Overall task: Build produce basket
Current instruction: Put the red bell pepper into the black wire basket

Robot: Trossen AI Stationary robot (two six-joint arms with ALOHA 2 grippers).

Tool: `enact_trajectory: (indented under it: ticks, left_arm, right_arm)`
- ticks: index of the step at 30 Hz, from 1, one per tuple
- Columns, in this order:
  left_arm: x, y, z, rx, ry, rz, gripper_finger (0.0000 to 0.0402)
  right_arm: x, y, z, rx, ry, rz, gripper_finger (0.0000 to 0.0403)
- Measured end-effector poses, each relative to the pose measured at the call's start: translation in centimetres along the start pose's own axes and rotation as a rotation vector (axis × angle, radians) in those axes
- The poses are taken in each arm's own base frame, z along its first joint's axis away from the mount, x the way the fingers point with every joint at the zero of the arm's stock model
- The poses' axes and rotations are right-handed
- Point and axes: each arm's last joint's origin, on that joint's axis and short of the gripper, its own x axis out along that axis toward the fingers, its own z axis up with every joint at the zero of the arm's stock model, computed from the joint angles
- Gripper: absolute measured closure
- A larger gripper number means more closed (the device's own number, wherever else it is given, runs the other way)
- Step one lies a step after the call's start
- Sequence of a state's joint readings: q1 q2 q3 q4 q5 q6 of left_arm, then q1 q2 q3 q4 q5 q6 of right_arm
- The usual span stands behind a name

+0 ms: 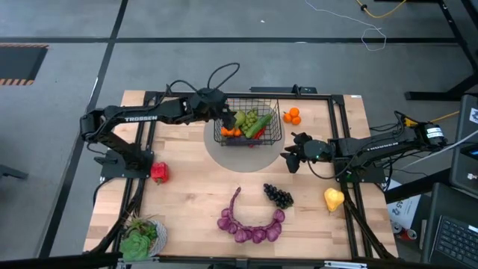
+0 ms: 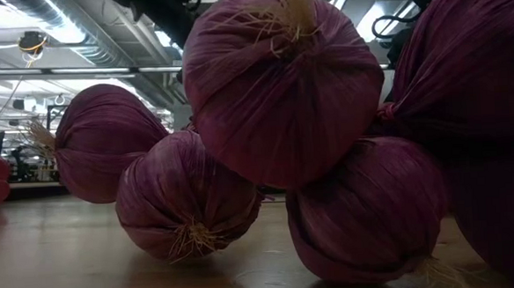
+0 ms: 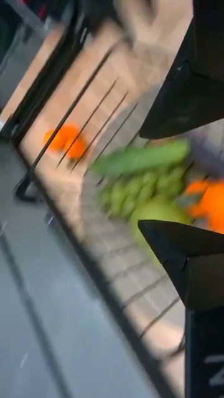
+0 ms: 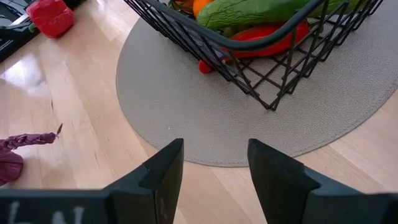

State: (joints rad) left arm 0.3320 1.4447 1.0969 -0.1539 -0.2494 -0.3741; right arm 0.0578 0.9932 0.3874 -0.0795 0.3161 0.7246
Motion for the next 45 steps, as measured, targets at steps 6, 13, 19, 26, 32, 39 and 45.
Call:
enact_trajectory:
  ticks: [6, 13, 19, 26, 32, 39, 45]
  left_arm:
    - [-2.3, -2.9, -2.9, -0.019, 0.285, -0.194, 0.0184]
    - [-7.9, -7.1, -9.9, -0.041, 0.753, -0.077, 0.0184]
    - [-12.0, -8.9, -13.4, -0.111, 0.736, 0.169, 0.0184]
    - [-15.0, -8.4, -15.2, -0.168, 0.798, 0.373, 0.0184]
    - [-17.5, -8.5, -16.7, -0.299, 0.96, 0.508, 0.0184]
    - [-19.0, -7.8, -18.7, -0.371, 0.875, 0.653, 0.0184]
    - [-18.8, -5.6, -21.4, -0.336, 0.959, 0.803, 0.0184]
  right_arm:
    - [0.0, 0.0, 0.0, 0.005, 0.002, 0.002, 0.0221]
    - [0.0, 0.0, 0.0, 0.007, 0.001, 0.003, 0.0221]
    - [0.0, 0.0, 0.0, 0.008, -0.007, 0.001, 0.0221]
    - [0.0, 0.0, 0.0, 0.008, -0.007, 0.002, 0.0221]
    - [0.0, 0.0, 0.0, 0.01, -0.003, 0.006, 0.0221]
    - [0.0, 0.1, 0.0, 0.009, -0.004, 0.007, 0.0221]
    - [0.0, 0.1, 0.0, 0.008, -0.004, 0.007, 0.0221]
